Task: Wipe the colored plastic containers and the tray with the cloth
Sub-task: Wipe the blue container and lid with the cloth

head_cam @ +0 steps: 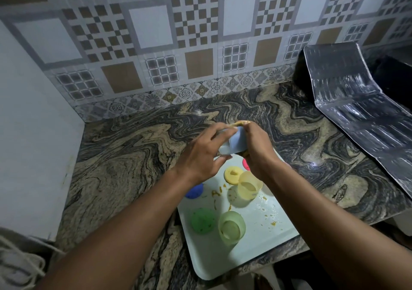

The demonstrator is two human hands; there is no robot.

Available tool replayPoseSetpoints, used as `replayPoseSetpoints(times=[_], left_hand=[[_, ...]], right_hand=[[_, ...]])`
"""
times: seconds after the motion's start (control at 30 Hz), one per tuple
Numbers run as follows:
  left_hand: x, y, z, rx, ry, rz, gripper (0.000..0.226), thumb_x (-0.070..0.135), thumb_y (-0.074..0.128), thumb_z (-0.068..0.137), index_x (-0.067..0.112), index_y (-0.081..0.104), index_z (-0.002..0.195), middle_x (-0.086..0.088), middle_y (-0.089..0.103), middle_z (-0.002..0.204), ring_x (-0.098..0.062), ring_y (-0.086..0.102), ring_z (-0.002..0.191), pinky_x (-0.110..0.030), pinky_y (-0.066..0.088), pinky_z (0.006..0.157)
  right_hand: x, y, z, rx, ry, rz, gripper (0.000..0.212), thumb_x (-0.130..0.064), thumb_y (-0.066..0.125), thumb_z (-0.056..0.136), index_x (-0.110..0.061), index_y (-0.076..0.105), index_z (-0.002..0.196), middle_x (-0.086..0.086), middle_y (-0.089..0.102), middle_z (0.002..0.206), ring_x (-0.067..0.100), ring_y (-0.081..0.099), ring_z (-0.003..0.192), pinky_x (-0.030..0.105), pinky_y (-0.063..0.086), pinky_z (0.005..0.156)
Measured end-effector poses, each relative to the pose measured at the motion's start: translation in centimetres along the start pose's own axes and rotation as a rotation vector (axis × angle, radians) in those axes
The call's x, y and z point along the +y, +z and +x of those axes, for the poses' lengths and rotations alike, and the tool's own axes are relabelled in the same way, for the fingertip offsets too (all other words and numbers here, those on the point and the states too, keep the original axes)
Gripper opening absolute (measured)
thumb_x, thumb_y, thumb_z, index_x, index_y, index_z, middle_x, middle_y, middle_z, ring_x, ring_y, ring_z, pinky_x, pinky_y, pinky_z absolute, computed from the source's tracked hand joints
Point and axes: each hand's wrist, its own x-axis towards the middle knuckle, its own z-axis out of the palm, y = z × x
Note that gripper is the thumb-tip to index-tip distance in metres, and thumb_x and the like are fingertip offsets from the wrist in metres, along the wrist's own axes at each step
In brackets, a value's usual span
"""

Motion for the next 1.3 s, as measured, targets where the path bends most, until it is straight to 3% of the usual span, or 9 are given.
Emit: replayPoseSetpoints(times=[0.17,0.37,0.47,0.57,0.67,0.77,0.97,1.13,1.3], left_hand=[[-0.2,0.0,-0.3,0.051,-0.233,-0.146,0.09,0.059,0.078,0.075,0.031,0.037,0.15,0.001,0.053,0.138,-0.015,0.065,0.109,-0.035,0.058,0.089],[-0.4,-0.7,-0.7,0.071,0.055,0.056,0.069,0.036,0.079,0.082,0.012,0.052,0.141,-0.01,0.052,0.136,-0.029,0.057,0.121,-0.045,0.054,0.093],[0.0,-0.8,-0.8,0.08,-0.125,-0.078,0.083,0.049,0.078,0.08,0.016,0.044,0.149,-0.006,0.051,0.141,-0.022,0.056,0.121,-0.037,0.053,0.096],[-0.1,0.1,-1.3,0.047,-0.16,-0.059,0.074,0.046,0.074,0.083,0.018,0.046,0.145,-0.005,0.056,0.131,-0.027,0.062,0.107,-0.044,0.056,0.082],[-0.7,0.3,-1.9,0.031,-0.11,0.014,0.073,0.039,0.075,0.083,0.017,0.044,0.146,-0.005,0.051,0.132,-0.029,0.061,0.107,-0.046,0.057,0.078],[-1.7,-0.9,-1.9,0.036,-0.188,0.069,0.075,0.036,0.079,0.08,0.019,0.046,0.145,-0.005,0.051,0.129,-0.029,0.061,0.104,-0.046,0.057,0.077],[-7.4,-3.4,-3.3,-0.198,-0.579,0.067,0.065,0.041,0.078,0.068,0.03,0.045,0.123,-0.004,0.055,0.123,-0.03,0.059,0.107,-0.045,0.053,0.085],[-10.9,-2.3,-4.6,-0.384,-0.771,0.09,0.075,0.023,0.078,0.079,0.03,0.044,0.145,-0.016,0.041,0.147,-0.038,0.045,0.134,-0.043,0.045,0.105],[-11.7,-0.2,-4.4,-0.5,-0.805,0.106,0.076,0.02,0.064,0.093,0.041,0.026,0.156,-0.013,0.013,0.164,-0.038,0.03,0.147,-0.045,0.039,0.112]], right_hand=[[0.0,0.4,-0.2,0.002,-0.005,-0.009,0.034,-0.028,0.044,0.082,-0.015,0.074,0.091,0.014,0.071,0.099,0.034,0.062,0.084,0.033,0.044,0.059],[-0.2,0.8,-0.5,0.0,0.028,0.027,0.032,-0.029,0.048,0.079,-0.017,0.076,0.087,0.02,0.07,0.106,0.043,0.066,0.102,0.058,0.057,0.076],[0.0,1.4,-0.7,-0.014,-0.059,-0.033,0.031,-0.027,0.047,0.083,-0.019,0.077,0.085,0.014,0.07,0.1,0.035,0.063,0.09,0.046,0.051,0.069],[0.3,1.9,-0.6,-0.003,-0.08,-0.061,0.029,-0.026,0.045,0.084,-0.017,0.072,0.084,0.012,0.068,0.091,0.031,0.061,0.085,0.044,0.048,0.067],[0.0,2.1,-0.1,-0.009,0.05,-0.065,0.031,-0.028,0.044,0.086,-0.017,0.073,0.091,0.018,0.069,0.102,0.04,0.065,0.096,0.047,0.055,0.073],[-0.4,1.4,0.8,-0.065,0.222,0.029,0.038,-0.026,0.037,0.096,-0.008,0.071,0.093,0.019,0.072,0.091,0.032,0.067,0.078,0.042,0.054,0.073],[-0.7,-0.5,1.4,-0.088,0.419,0.098,0.041,-0.051,0.047,0.093,-0.016,0.068,0.084,0.008,0.073,0.073,0.029,0.068,0.078,0.049,0.046,0.096],[0.2,0.4,0.8,-0.216,0.405,0.06,0.014,-0.022,0.057,0.095,-0.012,0.061,0.104,0.013,0.067,0.097,0.031,0.071,0.096,0.049,0.054,0.092],[1.7,0.1,1.0,-0.231,0.343,-0.108,0.025,-0.012,0.049,0.097,-0.008,0.065,0.115,0.017,0.075,0.105,0.034,0.073,0.097,0.042,0.059,0.077]])
